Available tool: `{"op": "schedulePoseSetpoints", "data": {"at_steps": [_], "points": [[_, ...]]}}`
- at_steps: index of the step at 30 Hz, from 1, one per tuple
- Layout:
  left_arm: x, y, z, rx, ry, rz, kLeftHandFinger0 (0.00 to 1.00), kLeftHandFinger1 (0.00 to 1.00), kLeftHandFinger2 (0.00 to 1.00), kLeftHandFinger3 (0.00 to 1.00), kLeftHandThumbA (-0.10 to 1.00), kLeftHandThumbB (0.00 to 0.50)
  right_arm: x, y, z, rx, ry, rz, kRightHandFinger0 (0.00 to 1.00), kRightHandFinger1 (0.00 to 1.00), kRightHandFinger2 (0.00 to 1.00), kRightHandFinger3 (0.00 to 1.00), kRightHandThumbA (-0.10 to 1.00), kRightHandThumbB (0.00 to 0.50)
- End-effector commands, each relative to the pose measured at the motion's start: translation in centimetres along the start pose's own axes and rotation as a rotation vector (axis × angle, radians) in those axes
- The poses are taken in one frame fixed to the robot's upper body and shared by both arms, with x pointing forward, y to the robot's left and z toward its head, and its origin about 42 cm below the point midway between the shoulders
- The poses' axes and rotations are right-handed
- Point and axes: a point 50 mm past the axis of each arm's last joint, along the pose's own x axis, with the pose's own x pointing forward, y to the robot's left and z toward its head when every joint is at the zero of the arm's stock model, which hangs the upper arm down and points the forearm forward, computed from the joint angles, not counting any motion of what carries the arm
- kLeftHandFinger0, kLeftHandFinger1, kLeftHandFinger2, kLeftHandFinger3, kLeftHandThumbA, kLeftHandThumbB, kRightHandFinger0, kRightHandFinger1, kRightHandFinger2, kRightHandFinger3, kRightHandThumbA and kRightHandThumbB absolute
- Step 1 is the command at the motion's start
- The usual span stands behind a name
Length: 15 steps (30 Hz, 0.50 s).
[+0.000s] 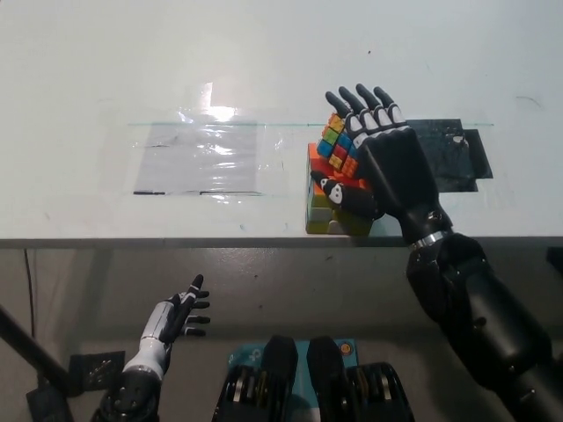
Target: The robot uses its right hand to pick up the small cube kept on the middle on the desk and place it on the bigger cube kept next to it
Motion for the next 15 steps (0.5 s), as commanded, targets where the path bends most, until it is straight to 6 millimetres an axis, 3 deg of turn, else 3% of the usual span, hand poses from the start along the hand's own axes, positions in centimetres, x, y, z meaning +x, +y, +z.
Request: {"op": "schedulePoseSetpoints", "data": {"at_steps": [1,6,13,15], "points": [[0.2,0.2,1.3,0.017,-0.038,0.002,0.67,0.67,0.76,0.74,0.85,0.080,2.2,-2.9,0.8,-0.033,-0.069,-0.056,1.00,1.00,1.00,1.00,0.94,0.233],[0.0,0.2,0.7,0.026,-0.037,0.005,0.67,0.65,0.71,0.68,0.85,0.076,3.8,-5.9,1.4,-0.045,-0.118,-0.125,1.00,1.00,1.00,1.00,1.00,0.313],[-0.4,-0.1,-0.1,0.012,-0.018,0.008,0.60,0.59,0.65,0.63,0.84,0.091,4.5,-7.5,2.5,-0.048,-0.162,-0.163,1.00,1.00,1.00,1.00,0.98,0.338],[-0.5,-0.2,-0.3,0.010,-0.021,0.006,0.61,0.61,0.66,0.64,0.84,0.075,4.7,-7.8,2.8,-0.054,-0.179,-0.175,1.00,1.00,1.00,1.00,0.98,0.338]]}}
